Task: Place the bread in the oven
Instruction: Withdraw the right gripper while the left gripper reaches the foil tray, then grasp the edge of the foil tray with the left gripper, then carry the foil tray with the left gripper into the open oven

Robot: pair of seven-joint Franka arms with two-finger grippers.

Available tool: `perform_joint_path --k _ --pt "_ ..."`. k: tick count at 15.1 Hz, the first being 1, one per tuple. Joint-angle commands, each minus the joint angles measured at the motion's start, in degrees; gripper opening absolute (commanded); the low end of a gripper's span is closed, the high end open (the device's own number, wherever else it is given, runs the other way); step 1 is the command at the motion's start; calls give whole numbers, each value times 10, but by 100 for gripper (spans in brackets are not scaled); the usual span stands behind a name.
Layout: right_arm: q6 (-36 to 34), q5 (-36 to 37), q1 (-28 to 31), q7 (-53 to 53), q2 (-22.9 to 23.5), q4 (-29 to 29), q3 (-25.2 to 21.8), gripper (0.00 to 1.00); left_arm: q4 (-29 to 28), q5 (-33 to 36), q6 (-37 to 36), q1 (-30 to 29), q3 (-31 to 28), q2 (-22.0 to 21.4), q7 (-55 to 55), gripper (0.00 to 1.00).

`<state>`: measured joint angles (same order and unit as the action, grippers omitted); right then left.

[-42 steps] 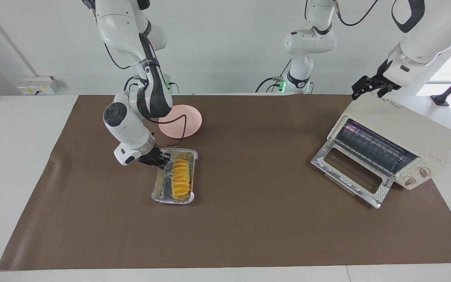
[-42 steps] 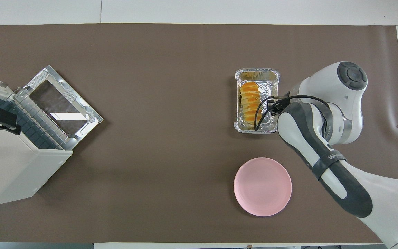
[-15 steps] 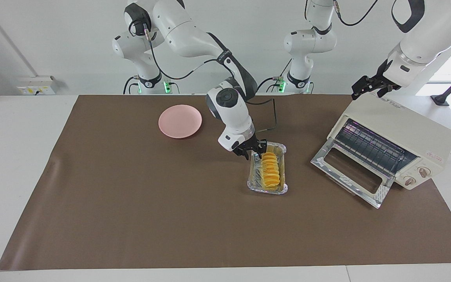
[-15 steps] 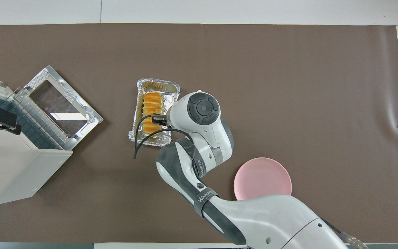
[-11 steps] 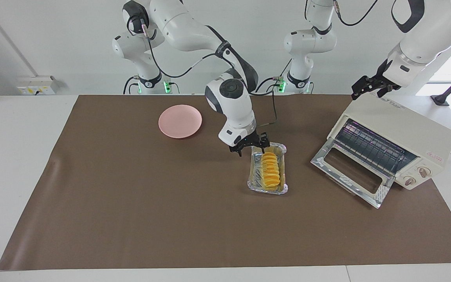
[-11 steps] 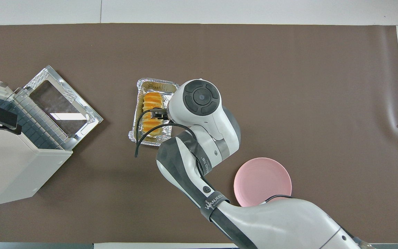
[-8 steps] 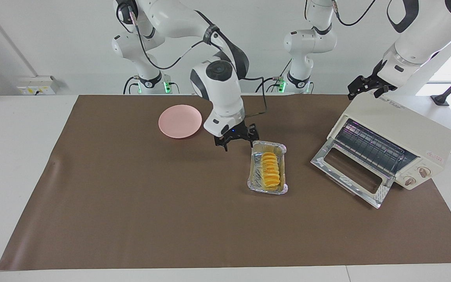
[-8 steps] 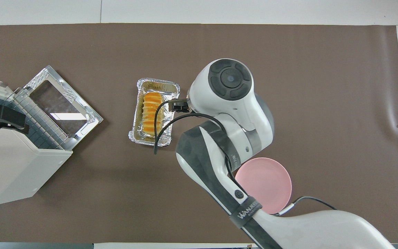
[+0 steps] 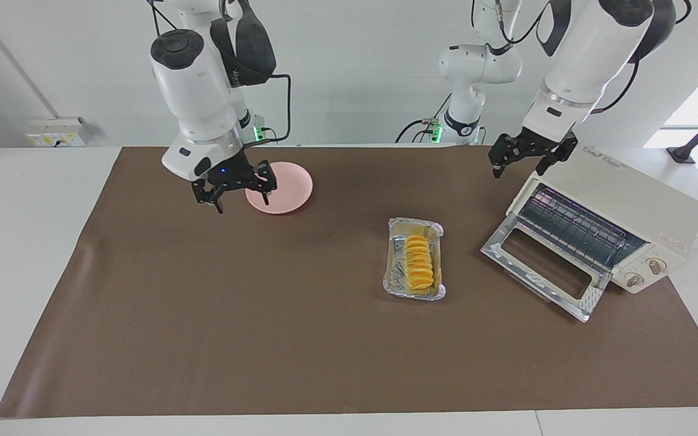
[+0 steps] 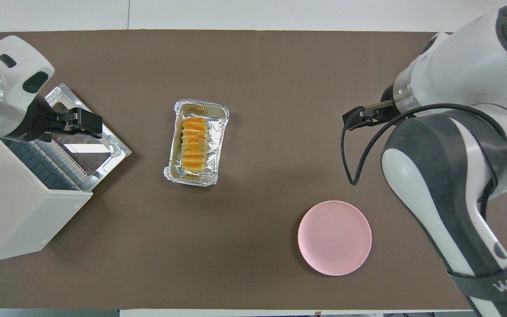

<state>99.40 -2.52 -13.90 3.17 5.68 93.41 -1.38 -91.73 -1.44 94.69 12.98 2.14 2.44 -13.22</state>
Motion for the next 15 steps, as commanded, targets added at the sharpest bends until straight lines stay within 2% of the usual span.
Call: perform_joint_path --k 1,2,4,8,10,12,15 --pt "-7 15 29 -11 -62 77 8 100 25 -4 81 62 -8 101 -55 100" --pt "-3 16 40 -11 -78 99 8 100 43 6 101 91 -13 140 -92 100" --pt "-3 17 58 -11 -102 128 8 100 39 23 109 99 -12 157 -96 100" --pt "-17 22 96 -11 -122 136 8 100 -45 23 215 122 -11 160 -101 100" --pt "-17 22 99 -11 -118 122 8 100 -57 23 222 147 -11 173 -112 100" --pt "-21 23 101 -11 -106 96 8 100 -55 23 253 167 -12 205 -148 100" --pt "-45 23 114 -12 -96 71 8 100 -62 23 261 172 -11 211 -161 100"
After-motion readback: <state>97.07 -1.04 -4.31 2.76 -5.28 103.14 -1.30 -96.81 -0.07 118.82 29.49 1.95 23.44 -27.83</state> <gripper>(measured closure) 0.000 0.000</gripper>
